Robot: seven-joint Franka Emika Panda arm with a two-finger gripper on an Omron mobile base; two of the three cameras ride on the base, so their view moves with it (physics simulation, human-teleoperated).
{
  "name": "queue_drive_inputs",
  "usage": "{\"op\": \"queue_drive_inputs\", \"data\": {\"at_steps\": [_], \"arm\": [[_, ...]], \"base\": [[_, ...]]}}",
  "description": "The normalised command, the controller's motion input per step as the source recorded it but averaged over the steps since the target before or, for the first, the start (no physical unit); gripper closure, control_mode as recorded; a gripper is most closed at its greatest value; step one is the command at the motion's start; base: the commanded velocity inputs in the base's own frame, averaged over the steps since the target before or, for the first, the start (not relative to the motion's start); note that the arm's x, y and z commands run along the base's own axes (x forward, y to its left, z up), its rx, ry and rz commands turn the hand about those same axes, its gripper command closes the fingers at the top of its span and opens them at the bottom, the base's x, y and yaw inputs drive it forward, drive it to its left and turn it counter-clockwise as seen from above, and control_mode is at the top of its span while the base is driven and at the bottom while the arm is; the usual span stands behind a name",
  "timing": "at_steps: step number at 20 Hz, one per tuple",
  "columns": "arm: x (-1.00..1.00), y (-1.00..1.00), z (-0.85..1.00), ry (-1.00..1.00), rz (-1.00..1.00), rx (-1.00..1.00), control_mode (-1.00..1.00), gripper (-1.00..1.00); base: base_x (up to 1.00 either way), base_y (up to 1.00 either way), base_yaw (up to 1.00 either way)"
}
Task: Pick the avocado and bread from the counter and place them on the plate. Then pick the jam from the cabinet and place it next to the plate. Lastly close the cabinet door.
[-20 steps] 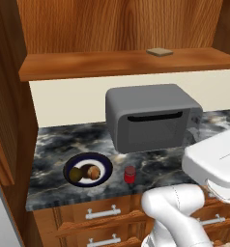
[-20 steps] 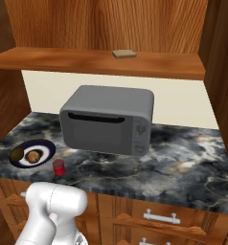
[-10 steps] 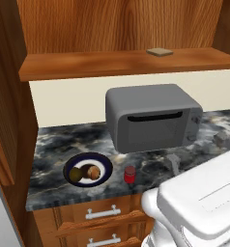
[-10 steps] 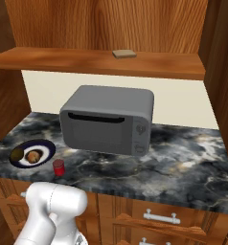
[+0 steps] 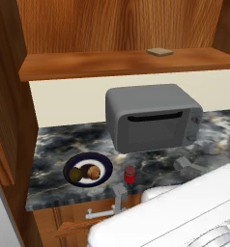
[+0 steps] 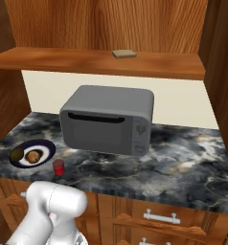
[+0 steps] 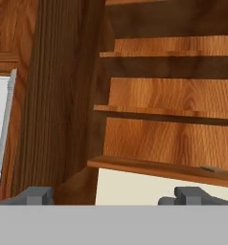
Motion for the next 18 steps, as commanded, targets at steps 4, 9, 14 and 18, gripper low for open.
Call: {"op": "queue_drive_inputs", "data": {"at_steps": [4, 9, 14, 18], "arm": [[-0.03, 0.99, 0.00, 0.00, -0.11, 0.00, -1.00, -1.00], [-0.17, 0.98, 0.00, 0.00, -0.09, 0.00, -1.00, -1.00], [-0.10, 0.92, 0.00, 0.00, -0.08, 0.02, -1.00, -1.00], [0.24, 0.78, 0.00, 0.00, -0.08, 0.03, -1.00, -1.00]], "base": [[0.00, 0.00, 0.00], [0.00, 0.00, 0.00], [0.00, 0.00, 0.00], [0.00, 0.00, 0.00]]}}
